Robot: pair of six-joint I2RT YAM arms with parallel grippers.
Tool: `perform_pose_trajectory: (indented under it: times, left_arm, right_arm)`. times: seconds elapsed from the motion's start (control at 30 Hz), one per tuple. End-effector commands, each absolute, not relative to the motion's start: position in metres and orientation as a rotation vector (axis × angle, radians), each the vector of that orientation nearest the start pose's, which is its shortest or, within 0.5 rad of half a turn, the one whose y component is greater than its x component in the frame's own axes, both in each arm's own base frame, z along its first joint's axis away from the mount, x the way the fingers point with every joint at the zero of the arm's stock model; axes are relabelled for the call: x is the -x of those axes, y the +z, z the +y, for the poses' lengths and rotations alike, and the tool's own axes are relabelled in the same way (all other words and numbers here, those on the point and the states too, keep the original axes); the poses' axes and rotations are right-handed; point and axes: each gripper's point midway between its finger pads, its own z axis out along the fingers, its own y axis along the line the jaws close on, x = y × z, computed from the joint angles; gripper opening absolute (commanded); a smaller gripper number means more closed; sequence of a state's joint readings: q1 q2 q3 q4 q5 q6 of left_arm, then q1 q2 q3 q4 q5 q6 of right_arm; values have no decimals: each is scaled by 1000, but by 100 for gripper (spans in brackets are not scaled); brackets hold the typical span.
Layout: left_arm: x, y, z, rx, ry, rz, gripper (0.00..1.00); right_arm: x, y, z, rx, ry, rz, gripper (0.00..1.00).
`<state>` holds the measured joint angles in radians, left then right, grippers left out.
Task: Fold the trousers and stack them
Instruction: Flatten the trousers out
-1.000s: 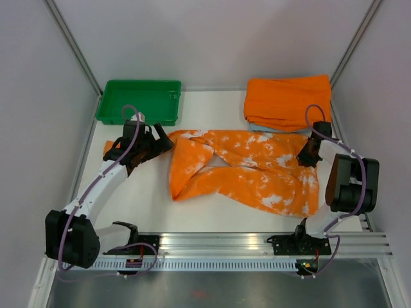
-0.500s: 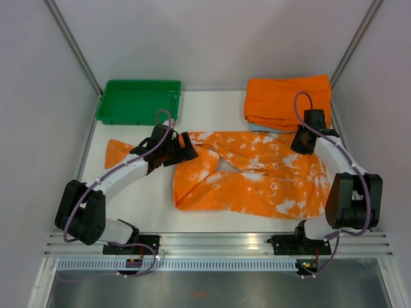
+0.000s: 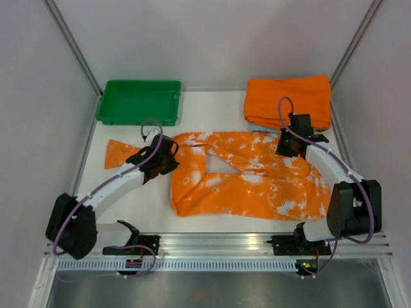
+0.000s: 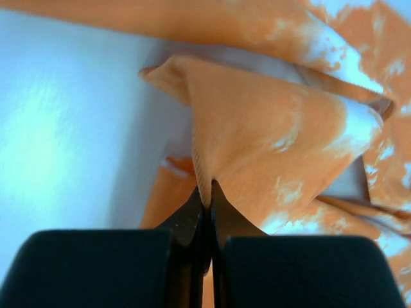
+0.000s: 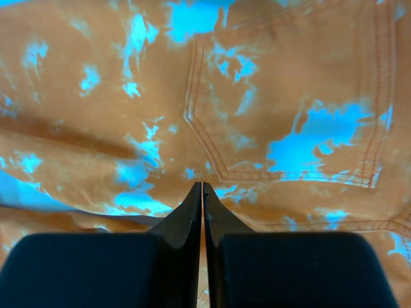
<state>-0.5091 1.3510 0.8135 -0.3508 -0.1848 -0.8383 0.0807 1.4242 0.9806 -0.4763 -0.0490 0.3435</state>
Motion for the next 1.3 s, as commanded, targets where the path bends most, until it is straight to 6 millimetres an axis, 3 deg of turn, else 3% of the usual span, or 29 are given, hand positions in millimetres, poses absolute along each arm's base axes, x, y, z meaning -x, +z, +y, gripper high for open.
perform_pose_trajectory:
  times: [0.0,0.03,0.07,0.13,0.2,0.23,0.27,0.33,0.4,0.47,0.5,0.53,0.6,0.63,0.67,0.83,0.9,0.93,1.0,1.13,1.17,1.2,1.27]
  left_arm:
    - [-264,111,-88,922,-79,2215,2]
    - [-252,121,-72,989,-70,2148,2]
    - [-231,117,-49,1126,27,2093,2]
    - [-205,113,-26,1261,45,1997,2]
    - [-190,105,-13,1399,22,1900,2]
    - [-180,91,-8,1428,34,1891,2]
    - [-178,92,-7,1508,-48,1817,2]
    - [-158,73,6,1574,7,1796,2]
    - [-144,72,21,1627,45,1723,2]
    - [-142,83,36,1593,88,1662,12]
    - [-142,93,41,1583,79,1631,19]
    - [-136,97,49,1565,122,1620,43]
    - [-135,115,61,1534,140,1553,67]
    - [-134,121,65,1485,168,1568,93]
    - [-135,127,69,1457,179,1551,99]
    - [-143,157,60,1419,93,1568,100]
    - [-171,192,47,1290,9,1566,100]
    - [-180,199,42,1087,114,1684,100]
    - [-204,224,27,989,89,1696,100]
    - [-231,204,18,930,269,1867,100]
    - [-243,180,0,898,225,2021,100]
    - [-265,175,1,925,159,2021,100]
    - [-278,147,-11,916,70,2151,98]
  right_arm:
    - [-346,92,56,-283,264,2494,6]
    - [-345,91,55,-278,255,2497,6]
    - [-344,89,52,-280,235,2502,5]
    - [-344,88,52,-285,234,2501,4]
    - [-344,86,54,-299,255,2498,4]
    - [-344,84,56,-296,260,2502,3]
    - [-344,83,56,-299,264,2505,4]
    - [-345,82,55,-300,257,2509,4]
    - [-345,81,55,-297,254,2511,4]
    - [-346,81,57,-291,272,2513,4]
    - [-345,80,59,-288,283,2516,4]
    - [-345,80,60,-288,296,2518,4]
    - [-345,79,62,-283,304,2521,4]
    - [-345,78,62,-283,306,2523,4]
    - [-345,78,62,-281,307,2523,4]
    - [-346,81,64,-280,318,2516,6]
    - [-348,84,67,-269,341,2509,7]
    - [-349,85,68,-263,348,2504,8]
    - [-352,87,72,-255,369,2500,8]
    - [-356,87,77,-243,384,2499,10]
    - [-356,87,78,-242,388,2500,10]
    - [-356,87,80,-234,396,2498,11]
    - [-356,87,81,-231,400,2500,11]
